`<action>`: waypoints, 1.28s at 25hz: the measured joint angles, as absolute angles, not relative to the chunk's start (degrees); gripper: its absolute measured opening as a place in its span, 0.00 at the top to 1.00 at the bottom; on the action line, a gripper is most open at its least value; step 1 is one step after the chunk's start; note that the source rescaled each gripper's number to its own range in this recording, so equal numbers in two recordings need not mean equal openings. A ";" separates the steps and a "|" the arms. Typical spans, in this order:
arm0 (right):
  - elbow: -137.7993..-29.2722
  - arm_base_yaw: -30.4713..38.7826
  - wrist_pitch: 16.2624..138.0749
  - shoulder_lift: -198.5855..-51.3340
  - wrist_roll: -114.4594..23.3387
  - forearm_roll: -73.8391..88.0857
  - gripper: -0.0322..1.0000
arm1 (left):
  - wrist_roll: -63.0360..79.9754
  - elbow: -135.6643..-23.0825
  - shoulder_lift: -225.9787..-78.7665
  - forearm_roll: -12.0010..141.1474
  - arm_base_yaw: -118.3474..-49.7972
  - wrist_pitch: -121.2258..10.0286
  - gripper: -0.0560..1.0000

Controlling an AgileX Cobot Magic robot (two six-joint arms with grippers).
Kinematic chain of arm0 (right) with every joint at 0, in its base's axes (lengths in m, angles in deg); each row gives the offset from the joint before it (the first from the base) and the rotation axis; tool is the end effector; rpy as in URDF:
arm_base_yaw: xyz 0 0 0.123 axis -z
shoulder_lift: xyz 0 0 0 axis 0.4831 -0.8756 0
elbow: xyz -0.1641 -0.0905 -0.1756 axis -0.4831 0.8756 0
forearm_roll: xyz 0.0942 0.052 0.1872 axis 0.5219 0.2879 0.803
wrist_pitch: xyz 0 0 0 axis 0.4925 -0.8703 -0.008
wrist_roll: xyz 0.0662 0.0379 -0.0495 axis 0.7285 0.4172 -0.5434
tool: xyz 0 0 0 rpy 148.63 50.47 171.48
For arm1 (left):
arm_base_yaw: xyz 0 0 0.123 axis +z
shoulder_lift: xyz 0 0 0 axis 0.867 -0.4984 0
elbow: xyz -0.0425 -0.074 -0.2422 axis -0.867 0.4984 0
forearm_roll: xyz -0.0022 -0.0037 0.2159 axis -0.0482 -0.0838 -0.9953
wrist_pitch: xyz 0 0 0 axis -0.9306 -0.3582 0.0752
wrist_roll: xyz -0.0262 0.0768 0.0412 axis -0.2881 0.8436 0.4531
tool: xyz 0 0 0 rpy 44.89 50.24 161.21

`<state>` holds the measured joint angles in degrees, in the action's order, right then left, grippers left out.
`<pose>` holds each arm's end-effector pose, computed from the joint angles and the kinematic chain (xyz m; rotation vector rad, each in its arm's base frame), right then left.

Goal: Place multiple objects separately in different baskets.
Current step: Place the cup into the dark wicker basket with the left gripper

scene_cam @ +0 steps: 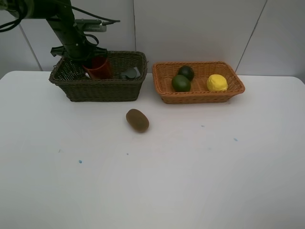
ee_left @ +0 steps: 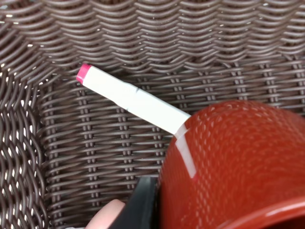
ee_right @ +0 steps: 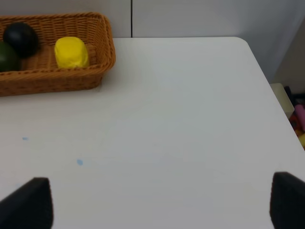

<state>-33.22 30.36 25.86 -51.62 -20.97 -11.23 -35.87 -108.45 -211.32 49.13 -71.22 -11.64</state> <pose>-0.0119 -0.0140 0.2664 0.0665 2.0075 -0.2143 0.4389 -0.0839 0.1584 0.0436 2.7280 -0.0660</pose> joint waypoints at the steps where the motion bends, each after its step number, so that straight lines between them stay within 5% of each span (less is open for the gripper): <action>1: -33.22 30.36 25.86 -51.62 -20.97 -11.23 0.00 | -35.58 -108.45 -211.32 49.19 -71.22 -11.64 0.94; 4: -33.22 30.36 25.86 -51.62 -20.97 -11.23 0.00 | -35.28 -108.45 -211.32 49.32 -71.22 -10.85 0.80; 7: -33.22 30.36 25.86 -51.62 -20.97 -11.23 0.00 | -35.85 -108.45 -211.33 49.36 -71.22 -9.96 0.31; 10: -33.22 30.36 25.86 -51.62 -20.97 -11.23 0.00 | -36.62 -108.45 -211.43 49.78 -71.22 -9.32 0.05; 32: -33.22 30.36 25.86 -51.62 -20.97 -11.23 0.00 | -33.94 -108.45 -199.32 50.44 -71.59 -2.45 0.00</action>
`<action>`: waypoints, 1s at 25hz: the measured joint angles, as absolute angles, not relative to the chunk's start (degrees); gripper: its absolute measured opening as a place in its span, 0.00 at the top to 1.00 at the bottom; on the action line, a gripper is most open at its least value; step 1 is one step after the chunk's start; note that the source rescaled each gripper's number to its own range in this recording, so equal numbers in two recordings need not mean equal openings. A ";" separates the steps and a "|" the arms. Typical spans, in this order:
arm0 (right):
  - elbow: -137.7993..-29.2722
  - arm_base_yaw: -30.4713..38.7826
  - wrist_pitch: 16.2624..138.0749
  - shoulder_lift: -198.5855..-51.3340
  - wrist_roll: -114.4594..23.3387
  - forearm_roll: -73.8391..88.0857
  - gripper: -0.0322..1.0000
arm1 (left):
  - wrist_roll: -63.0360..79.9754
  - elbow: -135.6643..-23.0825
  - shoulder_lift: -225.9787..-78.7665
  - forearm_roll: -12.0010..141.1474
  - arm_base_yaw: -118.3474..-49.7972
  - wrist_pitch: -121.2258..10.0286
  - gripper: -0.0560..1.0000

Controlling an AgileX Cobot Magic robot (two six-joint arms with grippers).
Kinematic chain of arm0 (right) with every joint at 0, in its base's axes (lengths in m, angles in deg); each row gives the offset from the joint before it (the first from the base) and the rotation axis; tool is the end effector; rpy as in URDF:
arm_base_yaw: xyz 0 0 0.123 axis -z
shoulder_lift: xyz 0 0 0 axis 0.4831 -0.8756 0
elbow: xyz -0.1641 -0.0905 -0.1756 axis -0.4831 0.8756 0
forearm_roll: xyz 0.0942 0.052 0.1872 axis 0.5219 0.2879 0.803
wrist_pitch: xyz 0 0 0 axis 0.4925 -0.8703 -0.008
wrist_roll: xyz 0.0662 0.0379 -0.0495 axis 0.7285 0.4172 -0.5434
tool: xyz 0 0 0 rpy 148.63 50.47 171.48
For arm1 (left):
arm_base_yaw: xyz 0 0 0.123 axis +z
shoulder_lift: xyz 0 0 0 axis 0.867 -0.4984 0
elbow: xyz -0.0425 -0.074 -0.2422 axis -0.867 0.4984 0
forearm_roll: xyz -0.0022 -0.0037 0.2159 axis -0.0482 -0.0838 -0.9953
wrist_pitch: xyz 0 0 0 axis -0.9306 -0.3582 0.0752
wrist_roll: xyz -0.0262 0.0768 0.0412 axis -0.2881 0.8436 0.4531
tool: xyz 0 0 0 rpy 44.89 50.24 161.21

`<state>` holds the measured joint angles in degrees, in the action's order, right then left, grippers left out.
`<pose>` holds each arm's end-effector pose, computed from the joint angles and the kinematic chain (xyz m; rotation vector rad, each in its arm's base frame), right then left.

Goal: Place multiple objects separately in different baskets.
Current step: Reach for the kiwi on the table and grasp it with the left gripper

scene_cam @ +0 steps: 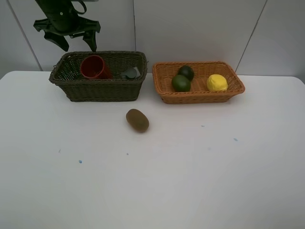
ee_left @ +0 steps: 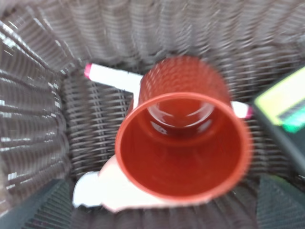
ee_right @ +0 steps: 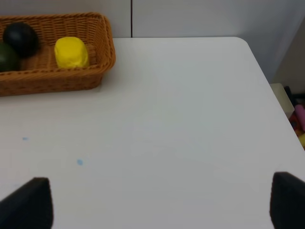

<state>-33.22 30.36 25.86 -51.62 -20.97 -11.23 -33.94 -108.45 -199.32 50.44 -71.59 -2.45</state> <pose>-0.0119 -0.0140 0.2664 0.0665 2.0075 -0.2143 0.4091 -0.0822 0.2429 0.0783 2.6807 -0.0946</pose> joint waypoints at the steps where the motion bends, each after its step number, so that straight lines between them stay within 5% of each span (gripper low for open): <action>1: -33.22 30.36 25.86 -51.62 -20.97 -11.23 0.00 | -33.36 -108.45 -197.34 50.39 -71.89 -2.23 0.00; 16: -33.22 30.36 25.86 -51.62 -20.97 -11.23 0.00 | -14.08 -108.45 -186.56 51.08 -79.85 -0.76 0.00; 25: -33.22 30.36 25.86 -51.62 -20.97 -11.23 0.00 | 14.62 -108.45 -187.79 51.08 -88.36 0.13 0.00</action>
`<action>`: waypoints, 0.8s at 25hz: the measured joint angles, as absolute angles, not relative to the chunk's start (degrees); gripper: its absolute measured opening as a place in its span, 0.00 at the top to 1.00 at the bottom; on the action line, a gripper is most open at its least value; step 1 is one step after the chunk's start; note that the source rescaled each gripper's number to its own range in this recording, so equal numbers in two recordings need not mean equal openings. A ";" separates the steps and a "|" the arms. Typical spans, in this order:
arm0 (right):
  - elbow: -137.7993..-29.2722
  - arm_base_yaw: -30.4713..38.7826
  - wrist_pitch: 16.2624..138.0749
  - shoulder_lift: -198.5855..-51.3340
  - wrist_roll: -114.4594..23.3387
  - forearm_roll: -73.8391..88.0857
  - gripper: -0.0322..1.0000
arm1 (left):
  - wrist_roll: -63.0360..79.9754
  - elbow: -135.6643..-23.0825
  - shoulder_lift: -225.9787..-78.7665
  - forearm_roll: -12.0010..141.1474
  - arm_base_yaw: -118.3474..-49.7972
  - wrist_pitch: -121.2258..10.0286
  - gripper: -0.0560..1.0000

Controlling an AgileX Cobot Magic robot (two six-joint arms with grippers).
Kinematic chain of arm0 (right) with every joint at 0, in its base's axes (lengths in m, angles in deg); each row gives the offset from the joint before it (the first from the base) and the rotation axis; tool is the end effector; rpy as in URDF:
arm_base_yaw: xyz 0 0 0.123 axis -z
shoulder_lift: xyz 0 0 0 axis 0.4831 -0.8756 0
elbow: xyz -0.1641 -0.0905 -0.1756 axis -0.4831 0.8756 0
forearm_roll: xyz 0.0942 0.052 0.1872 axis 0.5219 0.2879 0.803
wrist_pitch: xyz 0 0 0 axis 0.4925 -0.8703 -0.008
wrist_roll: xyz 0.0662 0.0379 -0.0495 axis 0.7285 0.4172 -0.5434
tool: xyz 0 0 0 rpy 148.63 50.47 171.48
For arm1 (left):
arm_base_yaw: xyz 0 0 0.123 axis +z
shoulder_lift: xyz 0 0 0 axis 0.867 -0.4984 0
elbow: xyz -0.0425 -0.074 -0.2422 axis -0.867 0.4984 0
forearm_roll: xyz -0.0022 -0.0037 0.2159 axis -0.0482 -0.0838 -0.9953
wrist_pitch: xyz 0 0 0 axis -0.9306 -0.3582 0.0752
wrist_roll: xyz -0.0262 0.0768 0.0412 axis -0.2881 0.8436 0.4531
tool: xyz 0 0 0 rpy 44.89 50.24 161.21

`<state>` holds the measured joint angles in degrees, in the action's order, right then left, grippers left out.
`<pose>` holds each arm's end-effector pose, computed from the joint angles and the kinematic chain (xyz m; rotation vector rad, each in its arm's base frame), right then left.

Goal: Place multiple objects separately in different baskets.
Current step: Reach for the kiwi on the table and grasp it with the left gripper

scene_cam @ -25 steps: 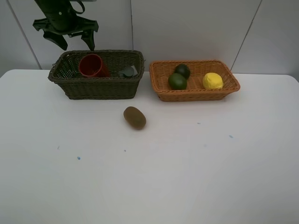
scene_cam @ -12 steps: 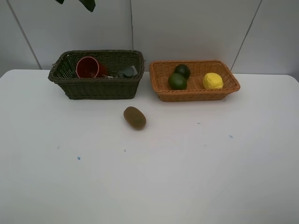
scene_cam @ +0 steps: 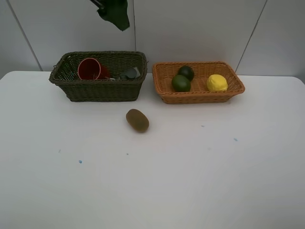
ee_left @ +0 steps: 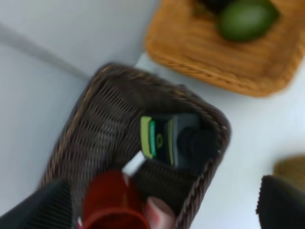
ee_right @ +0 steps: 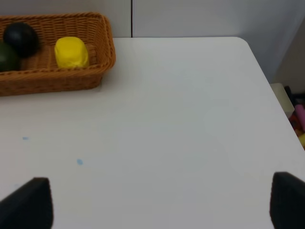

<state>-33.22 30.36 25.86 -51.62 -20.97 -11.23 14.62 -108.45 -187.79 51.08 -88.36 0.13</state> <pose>-0.0119 -0.0140 0.2664 0.0665 2.0075 -0.2143 0.3361 -0.1806 0.3215 1.4197 2.0869 0.0843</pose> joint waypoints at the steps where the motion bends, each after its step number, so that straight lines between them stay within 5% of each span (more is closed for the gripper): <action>1: -33.22 30.36 25.86 -51.62 -20.97 -11.23 0.00 | 19.41 -108.45 -188.46 51.08 -89.06 0.81 0.00; 9: -33.22 30.36 25.86 -51.62 -20.97 -11.23 0.00 | 42.73 -108.45 -196.52 56.44 -90.81 7.67 0.00; 20: -33.22 30.36 25.86 -51.62 -20.97 -11.23 0.00 | 46.45 -107.87 -204.35 60.89 -92.07 9.41 0.00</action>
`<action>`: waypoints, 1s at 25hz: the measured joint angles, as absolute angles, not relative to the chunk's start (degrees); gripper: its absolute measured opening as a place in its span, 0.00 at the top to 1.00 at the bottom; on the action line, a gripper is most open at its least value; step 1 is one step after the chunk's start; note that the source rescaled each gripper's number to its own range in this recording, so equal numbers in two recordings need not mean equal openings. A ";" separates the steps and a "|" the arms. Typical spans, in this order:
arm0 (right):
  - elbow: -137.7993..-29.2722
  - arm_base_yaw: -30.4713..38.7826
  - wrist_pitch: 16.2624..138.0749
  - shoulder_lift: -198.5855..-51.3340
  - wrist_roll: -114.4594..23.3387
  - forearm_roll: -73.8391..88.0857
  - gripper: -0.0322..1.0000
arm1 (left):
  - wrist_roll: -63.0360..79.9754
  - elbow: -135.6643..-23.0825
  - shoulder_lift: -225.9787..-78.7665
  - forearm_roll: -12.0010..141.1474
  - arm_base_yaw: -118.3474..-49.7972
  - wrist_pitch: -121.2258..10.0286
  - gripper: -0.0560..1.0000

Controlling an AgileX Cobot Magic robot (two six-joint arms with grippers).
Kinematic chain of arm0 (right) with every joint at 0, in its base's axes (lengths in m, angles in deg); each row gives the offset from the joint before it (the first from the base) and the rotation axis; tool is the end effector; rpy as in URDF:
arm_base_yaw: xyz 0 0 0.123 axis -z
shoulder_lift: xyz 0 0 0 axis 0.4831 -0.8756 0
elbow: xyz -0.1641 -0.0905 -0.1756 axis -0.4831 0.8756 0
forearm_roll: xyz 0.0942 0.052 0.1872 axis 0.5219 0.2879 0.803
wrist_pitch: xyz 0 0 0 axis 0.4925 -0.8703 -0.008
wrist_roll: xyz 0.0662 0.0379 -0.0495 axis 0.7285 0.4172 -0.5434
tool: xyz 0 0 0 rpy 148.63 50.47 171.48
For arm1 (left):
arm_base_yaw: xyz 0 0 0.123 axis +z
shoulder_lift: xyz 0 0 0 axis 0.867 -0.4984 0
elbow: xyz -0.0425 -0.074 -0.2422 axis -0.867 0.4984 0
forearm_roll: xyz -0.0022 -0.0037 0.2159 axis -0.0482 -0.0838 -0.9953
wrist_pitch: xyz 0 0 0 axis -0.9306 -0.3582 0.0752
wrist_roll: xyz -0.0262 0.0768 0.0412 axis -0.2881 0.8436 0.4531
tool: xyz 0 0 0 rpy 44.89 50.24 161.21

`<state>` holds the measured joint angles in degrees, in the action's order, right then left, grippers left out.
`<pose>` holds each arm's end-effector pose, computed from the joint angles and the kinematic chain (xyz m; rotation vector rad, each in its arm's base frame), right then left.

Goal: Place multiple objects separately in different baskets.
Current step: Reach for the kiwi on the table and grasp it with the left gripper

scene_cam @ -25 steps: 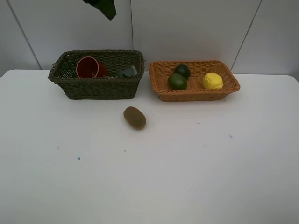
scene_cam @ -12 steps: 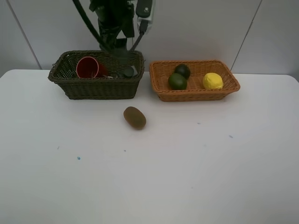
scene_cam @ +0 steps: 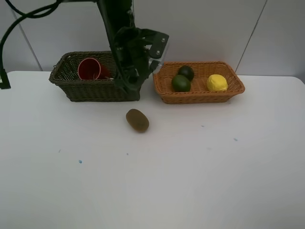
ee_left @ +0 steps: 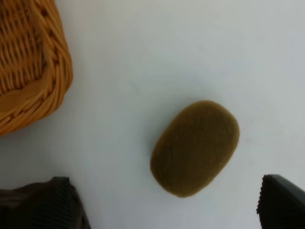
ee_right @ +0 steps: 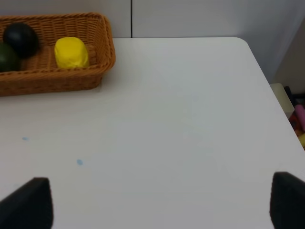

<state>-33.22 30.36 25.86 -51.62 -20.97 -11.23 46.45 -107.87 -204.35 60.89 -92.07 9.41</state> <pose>-0.0119 -0.0140 0.2664 0.0665 2.0075 -0.2143 0.3378 -0.2278 0.1997 2.2663 1.8621 -0.1474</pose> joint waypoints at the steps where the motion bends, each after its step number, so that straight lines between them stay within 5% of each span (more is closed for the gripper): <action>1: -33.22 30.36 25.86 -51.62 -20.97 -11.23 0.00 | 47.13 -107.52 -204.83 60.89 -92.20 9.41 0.00; 25: -33.22 30.36 25.86 -51.62 -20.97 -11.23 0.00 | 49.53 -106.26 -214.16 55.09 -94.06 8.77 0.00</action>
<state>-33.22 30.36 25.86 -51.62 -20.97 -11.23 49.53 -106.26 -214.16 55.09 -94.06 8.77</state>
